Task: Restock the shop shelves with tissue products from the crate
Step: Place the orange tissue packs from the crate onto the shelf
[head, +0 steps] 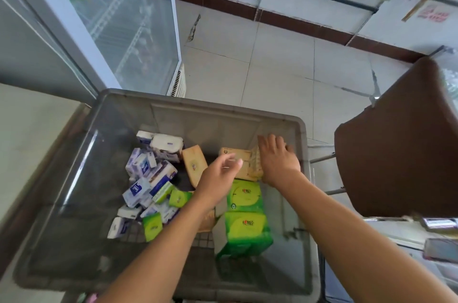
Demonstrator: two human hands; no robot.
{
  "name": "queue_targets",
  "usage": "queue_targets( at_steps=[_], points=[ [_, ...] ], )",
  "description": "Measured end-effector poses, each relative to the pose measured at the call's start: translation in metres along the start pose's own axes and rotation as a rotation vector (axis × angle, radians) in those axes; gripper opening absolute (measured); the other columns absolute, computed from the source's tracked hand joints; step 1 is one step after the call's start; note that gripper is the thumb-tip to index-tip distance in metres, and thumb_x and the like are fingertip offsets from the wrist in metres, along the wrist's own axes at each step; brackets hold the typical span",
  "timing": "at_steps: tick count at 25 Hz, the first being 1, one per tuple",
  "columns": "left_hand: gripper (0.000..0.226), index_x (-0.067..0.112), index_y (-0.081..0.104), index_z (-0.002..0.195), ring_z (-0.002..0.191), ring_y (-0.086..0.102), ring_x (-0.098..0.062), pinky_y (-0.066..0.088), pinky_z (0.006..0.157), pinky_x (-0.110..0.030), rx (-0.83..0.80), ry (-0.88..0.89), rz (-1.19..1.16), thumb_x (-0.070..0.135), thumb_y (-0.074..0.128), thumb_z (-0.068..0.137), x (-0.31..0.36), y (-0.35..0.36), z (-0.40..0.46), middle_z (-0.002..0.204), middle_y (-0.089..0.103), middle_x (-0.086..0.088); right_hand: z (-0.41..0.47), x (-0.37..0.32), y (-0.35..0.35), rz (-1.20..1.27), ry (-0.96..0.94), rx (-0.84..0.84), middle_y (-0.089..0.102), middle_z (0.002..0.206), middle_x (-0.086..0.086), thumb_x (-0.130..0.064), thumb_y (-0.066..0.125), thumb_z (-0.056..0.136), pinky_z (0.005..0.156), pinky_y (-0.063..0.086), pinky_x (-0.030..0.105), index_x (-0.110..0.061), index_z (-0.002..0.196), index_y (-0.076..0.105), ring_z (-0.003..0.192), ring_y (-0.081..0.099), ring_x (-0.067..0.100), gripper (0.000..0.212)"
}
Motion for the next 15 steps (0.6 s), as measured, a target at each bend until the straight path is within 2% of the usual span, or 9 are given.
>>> queue_targets(
  at_steps=[4, 6, 8, 10, 13, 15],
  points=[
    [0.038, 0.024, 0.055, 0.129, 0.100, 0.055, 0.000, 0.041, 0.088, -0.022, -0.006, -0.018, -0.007, 0.041, 0.053, 0.095, 0.006, -0.010, -0.006, 0.108, 0.058, 0.016, -0.005, -0.001, -0.005, -0.067, -0.052, -0.067, 0.029, 0.140, 0.013, -0.016, 0.059, 0.084, 0.102, 0.036, 0.039, -0.007, 0.140, 0.029, 0.129, 0.031, 0.031, 0.064],
    [0.039, 0.026, 0.054, 0.130, 0.102, 0.056, 0.000, 0.043, 0.089, -0.022, 0.001, 0.002, 0.011, 0.040, 0.056, 0.094, 0.013, -0.019, -0.013, 0.111, 0.059, 0.016, -0.010, 0.001, -0.021, 0.025, -0.071, -0.097, 0.036, 0.136, 0.010, -0.024, 0.065, 0.081, 0.100, 0.039, 0.041, -0.012, 0.137, 0.034, 0.125, 0.038, 0.030, 0.065],
    [0.042, 0.028, 0.052, 0.131, 0.108, 0.053, -0.001, 0.042, 0.088, -0.019, 0.019, 0.056, 0.051, 0.037, 0.061, 0.092, 0.022, -0.033, -0.022, 0.120, 0.057, 0.013, -0.020, 0.004, -0.053, 0.266, -0.117, -0.054, 0.040, 0.132, 0.005, -0.039, 0.073, 0.071, 0.097, 0.040, 0.041, -0.017, 0.138, 0.036, 0.124, 0.040, 0.028, 0.079],
    [0.050, 0.034, 0.049, 0.133, 0.114, 0.048, 0.001, 0.039, 0.090, -0.016, 0.022, 0.119, 0.080, 0.040, 0.067, 0.086, 0.036, -0.049, -0.036, 0.126, 0.050, 0.016, -0.034, 0.010, -0.096, 0.594, -0.148, -0.023, 0.044, 0.129, 0.002, -0.041, 0.076, 0.067, 0.095, 0.039, 0.033, -0.020, 0.140, 0.037, 0.122, 0.043, 0.023, 0.085],
    [0.068, 0.049, 0.046, 0.131, 0.118, 0.054, -0.005, 0.047, 0.098, -0.033, 0.075, 0.218, -0.033, 0.059, 0.074, 0.071, 0.064, -0.082, -0.076, 0.130, 0.051, 0.017, -0.058, 0.015, -0.157, 0.966, -0.171, -0.110, 0.060, 0.116, -0.005, -0.046, 0.077, 0.072, 0.083, 0.046, 0.028, -0.024, 0.130, 0.049, 0.105, 0.059, 0.016, 0.067],
    [0.077, 0.053, 0.041, 0.132, 0.116, 0.059, -0.006, 0.052, 0.094, -0.032, 0.115, 0.292, -0.132, 0.054, 0.080, 0.066, 0.084, -0.104, -0.110, 0.131, 0.054, 0.018, -0.071, 0.009, -0.190, 1.175, -0.212, -0.260, 0.067, 0.105, -0.002, -0.058, 0.072, 0.069, 0.071, 0.048, 0.030, -0.025, 0.116, 0.058, 0.092, 0.064, 0.016, 0.059]
  ],
)
Point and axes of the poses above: each hand's wrist, its own z-axis towards the middle knuckle, its own y-axis out of the palm, x = y × z, the point moved 2 cm from there along z, towards the middle knuckle
